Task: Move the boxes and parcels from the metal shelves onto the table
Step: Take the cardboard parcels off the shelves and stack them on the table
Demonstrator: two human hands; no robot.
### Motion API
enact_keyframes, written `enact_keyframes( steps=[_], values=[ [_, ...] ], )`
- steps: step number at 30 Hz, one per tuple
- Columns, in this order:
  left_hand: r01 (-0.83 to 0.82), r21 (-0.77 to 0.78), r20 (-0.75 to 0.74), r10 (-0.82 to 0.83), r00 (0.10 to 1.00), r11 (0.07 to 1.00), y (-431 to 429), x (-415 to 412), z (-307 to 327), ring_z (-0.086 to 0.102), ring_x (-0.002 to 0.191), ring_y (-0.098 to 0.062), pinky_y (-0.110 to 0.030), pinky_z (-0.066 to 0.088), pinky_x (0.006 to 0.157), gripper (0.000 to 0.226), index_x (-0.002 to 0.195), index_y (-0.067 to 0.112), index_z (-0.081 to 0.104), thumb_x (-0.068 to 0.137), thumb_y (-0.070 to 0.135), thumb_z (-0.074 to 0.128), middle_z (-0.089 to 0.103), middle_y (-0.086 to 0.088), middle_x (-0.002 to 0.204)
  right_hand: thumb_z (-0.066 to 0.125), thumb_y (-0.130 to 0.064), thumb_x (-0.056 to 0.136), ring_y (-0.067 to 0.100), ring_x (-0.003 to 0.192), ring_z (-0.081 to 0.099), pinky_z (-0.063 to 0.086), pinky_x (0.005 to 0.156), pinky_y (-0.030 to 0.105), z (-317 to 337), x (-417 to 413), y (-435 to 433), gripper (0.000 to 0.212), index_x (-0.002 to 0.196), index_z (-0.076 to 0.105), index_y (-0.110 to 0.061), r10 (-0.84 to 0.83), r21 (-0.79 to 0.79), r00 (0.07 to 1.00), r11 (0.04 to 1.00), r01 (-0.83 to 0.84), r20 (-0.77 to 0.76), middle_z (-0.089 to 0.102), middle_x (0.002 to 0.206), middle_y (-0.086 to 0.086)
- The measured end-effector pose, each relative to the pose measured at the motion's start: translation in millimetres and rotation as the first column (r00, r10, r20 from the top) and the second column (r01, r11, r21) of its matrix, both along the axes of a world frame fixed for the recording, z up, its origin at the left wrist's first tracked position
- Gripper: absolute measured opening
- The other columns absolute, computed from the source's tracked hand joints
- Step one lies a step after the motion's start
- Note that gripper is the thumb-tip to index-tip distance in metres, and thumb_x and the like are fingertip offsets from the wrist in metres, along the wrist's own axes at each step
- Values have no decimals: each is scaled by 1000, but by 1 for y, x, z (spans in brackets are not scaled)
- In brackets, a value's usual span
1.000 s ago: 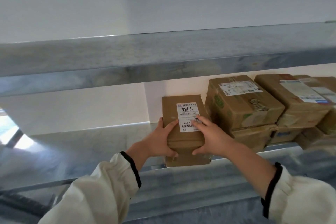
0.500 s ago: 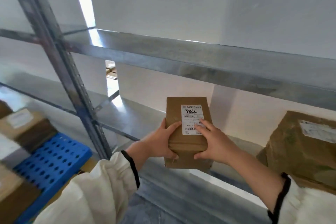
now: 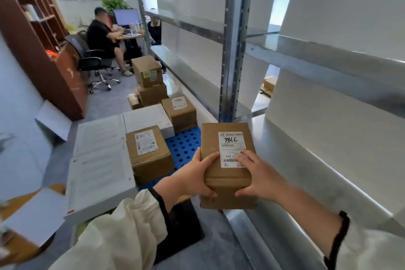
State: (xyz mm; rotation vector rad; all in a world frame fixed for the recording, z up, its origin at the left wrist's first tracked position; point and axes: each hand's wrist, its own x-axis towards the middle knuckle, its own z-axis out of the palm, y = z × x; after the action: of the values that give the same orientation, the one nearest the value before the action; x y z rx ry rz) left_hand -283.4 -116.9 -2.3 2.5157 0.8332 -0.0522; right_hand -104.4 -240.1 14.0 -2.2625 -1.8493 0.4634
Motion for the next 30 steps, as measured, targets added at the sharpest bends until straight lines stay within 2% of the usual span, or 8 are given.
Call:
enact_keyframes(
  steps=[5,9,16,23,30],
  values=[
    [-149,-15,4,150,989,989,54,-26,-7,33,133,-27,-36,32,112,114,147,43,-5,70,43,79,-15,1,154,76,-53,69,21,141,21,27,115,44,0,-9,83,102,149,18,-27,158,-18,987,987,-158,26,3,157,-11],
    [-219,-29,8,219,976,975,100,-23,-16,28,137,-30,-37,29,114,115,147,43,-8,70,45,78,-17,-4,155,77,-50,68,22,142,17,24,116,43,-6,0,144,103,149,17,-26,221,-30,975,975,-221,18,2,157,-10],
    [-290,23,-61,291,955,957,152,-3,-38,35,134,-32,-35,38,106,114,147,44,-10,70,54,74,-20,-11,156,78,-45,70,19,143,13,19,116,39,-26,23,212,102,150,18,-24,283,-43,959,958,-282,9,2,158,-8],
    [-371,68,-119,377,919,926,174,2,-56,8,144,-33,-42,17,117,116,147,42,-11,68,60,72,-13,-16,157,77,-48,70,18,142,14,20,116,39,-49,36,255,102,149,16,-26,382,-74,924,921,-383,-21,0,157,-9],
    [-456,44,-158,457,875,889,176,1,-56,3,145,-32,-40,12,117,115,148,42,-8,69,58,74,-7,-18,157,75,-51,70,19,142,16,20,117,39,-63,41,281,101,149,17,-26,487,-91,872,868,-489,-41,1,158,-7]
  ],
)
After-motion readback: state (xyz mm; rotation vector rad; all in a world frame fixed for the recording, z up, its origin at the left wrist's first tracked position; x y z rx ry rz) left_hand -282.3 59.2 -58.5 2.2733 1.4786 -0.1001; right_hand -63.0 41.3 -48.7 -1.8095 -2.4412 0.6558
